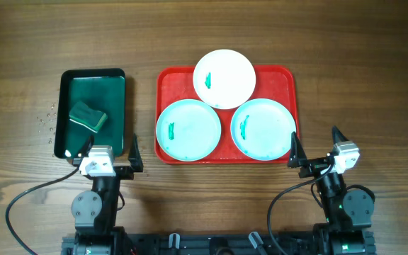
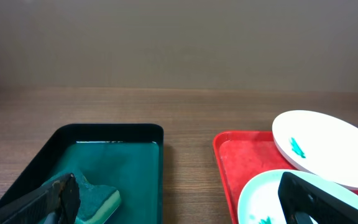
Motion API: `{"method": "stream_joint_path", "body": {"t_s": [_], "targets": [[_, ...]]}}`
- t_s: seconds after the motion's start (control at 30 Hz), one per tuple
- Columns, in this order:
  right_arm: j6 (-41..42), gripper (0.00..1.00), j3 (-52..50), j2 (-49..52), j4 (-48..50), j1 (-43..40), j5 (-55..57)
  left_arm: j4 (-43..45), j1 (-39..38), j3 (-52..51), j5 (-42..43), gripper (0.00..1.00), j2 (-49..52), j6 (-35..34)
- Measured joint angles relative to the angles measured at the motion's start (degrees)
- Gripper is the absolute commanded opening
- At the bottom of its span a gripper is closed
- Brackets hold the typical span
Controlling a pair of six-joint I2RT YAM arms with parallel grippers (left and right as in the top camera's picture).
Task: Clean dirty plates on tray and stack at the side
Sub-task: 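Move the left gripper toward the sponge in the black water tray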
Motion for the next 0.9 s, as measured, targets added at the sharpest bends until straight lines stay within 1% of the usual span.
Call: {"method": "stream_joint_path", "body": {"t_s": [0.17, 0.9], "targets": [[0.0, 1.0, 0.0, 0.3, 0.0, 0.0, 0.0, 0.0, 0.0, 0.0, 0.2, 1.0, 3.0, 0.0], [0.0, 1.0, 0.0, 0.3, 0.0, 0.0, 0.0, 0.0, 0.0, 0.0, 0.2, 1.0, 3.0, 0.0]]}}
